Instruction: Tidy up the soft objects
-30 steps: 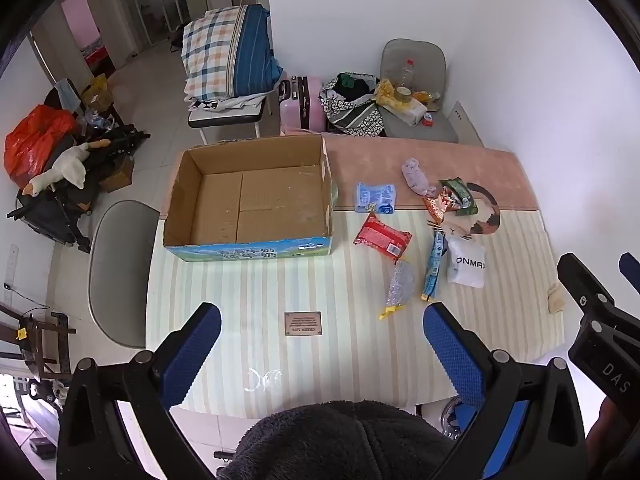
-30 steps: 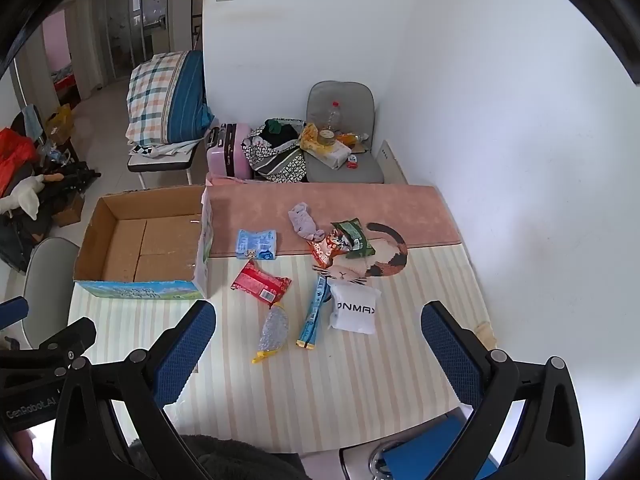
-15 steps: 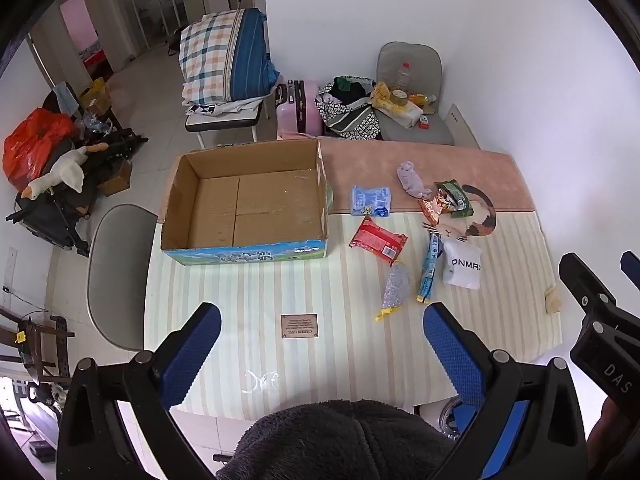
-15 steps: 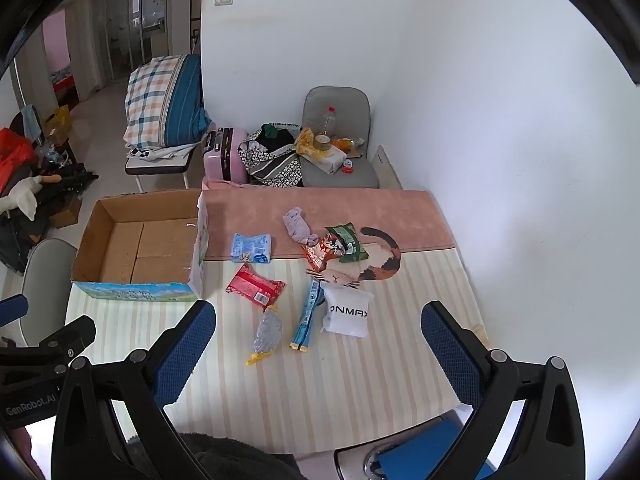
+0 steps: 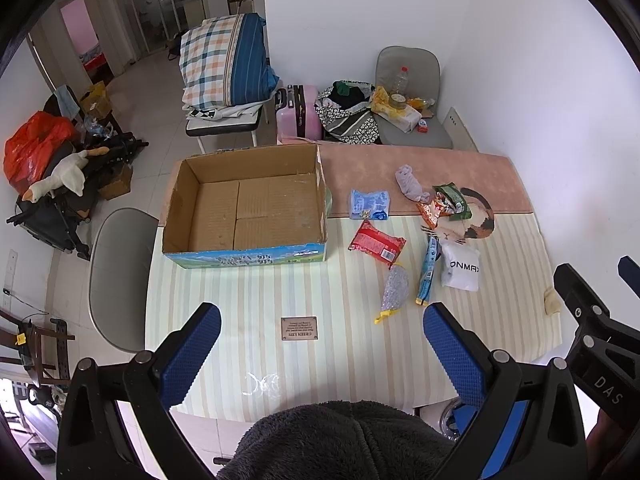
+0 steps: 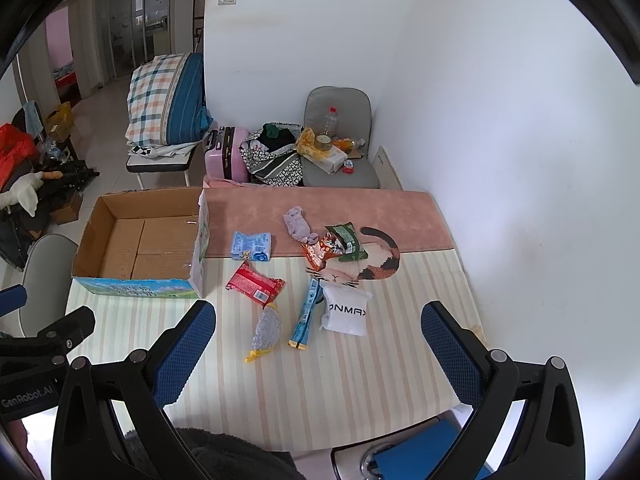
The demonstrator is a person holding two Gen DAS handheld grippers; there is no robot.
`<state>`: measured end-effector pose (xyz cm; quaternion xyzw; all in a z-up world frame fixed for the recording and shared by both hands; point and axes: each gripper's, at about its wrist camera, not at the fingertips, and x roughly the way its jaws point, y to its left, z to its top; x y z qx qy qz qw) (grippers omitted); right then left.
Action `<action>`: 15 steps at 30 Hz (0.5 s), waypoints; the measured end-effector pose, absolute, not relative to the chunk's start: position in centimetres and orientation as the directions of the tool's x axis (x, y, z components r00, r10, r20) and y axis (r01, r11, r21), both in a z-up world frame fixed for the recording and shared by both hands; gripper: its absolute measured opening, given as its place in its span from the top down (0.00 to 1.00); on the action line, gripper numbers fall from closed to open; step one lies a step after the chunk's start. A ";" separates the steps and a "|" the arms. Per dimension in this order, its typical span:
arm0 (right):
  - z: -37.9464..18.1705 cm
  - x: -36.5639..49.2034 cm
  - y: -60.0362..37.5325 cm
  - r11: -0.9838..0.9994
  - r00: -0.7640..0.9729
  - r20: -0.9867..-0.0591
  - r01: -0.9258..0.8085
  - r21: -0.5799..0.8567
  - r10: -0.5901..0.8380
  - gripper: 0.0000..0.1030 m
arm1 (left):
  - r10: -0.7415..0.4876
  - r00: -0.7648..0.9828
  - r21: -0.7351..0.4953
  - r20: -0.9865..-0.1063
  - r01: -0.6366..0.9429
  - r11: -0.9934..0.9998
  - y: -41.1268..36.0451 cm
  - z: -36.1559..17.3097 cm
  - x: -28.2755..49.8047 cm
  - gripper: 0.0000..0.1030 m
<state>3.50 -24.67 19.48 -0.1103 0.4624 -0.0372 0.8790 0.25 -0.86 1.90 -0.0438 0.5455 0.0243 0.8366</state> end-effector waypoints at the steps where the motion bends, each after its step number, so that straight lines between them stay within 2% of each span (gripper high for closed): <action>1: 19.4 3.4 -24.7 0.973 0.570 -0.804 -0.037 -0.229 -0.168 0.00 | -0.006 0.407 -0.046 -0.914 -0.088 0.995 -0.9 2.0 0.2 0.00; 15: 20.4 2.6 -25.3 0.972 0.606 -0.778 -0.032 -0.232 -0.165 0.00 | 0.002 0.427 -0.041 -0.904 -0.091 0.995 -1.0 2.0 -0.3 0.00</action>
